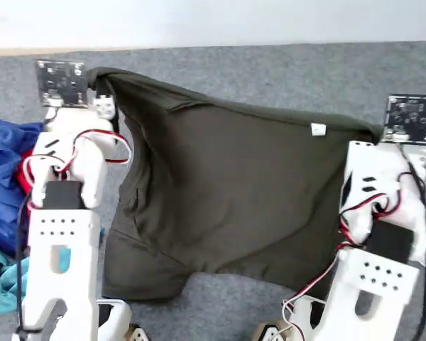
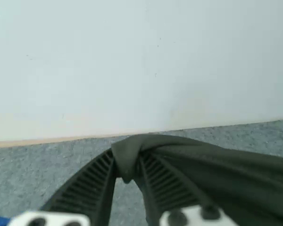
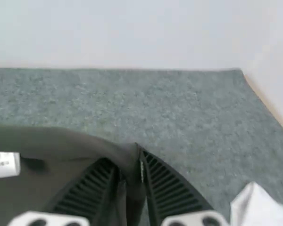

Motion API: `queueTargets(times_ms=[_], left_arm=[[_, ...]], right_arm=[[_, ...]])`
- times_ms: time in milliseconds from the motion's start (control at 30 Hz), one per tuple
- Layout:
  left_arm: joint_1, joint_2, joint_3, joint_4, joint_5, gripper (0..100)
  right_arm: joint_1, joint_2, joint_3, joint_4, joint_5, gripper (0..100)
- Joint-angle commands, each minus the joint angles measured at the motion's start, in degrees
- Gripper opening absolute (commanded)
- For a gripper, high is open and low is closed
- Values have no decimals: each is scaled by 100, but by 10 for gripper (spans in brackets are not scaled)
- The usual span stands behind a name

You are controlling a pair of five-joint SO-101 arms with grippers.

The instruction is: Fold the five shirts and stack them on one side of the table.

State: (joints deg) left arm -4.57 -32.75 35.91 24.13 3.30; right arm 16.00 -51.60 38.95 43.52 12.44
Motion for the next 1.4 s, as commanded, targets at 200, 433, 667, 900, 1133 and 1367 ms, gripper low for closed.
queueTargets(times_ms=[200,433,667,900,1133,1367], left_arm=[[18,1978,-1464,-545,53,2],[0,3569,-2862,-536,53,2],[18,4835,-4154,-510,26,2],[-9,5644,-5367,-220,26,2],[-62,6321,-6290,105,18,2],[-97,6382,-6695,1618,-404,2]], right_arm=[[-75,1112,-97,-1385,26,8],[-84,2633,-1178,-1684,18,8],[-189,4268,-2778,-1684,-176,8],[-505,5481,-4009,-1640,-334,8],[-629,6026,-4466,-1631,-325,8],[-611,6053,-4475,-1103,-290,8]])
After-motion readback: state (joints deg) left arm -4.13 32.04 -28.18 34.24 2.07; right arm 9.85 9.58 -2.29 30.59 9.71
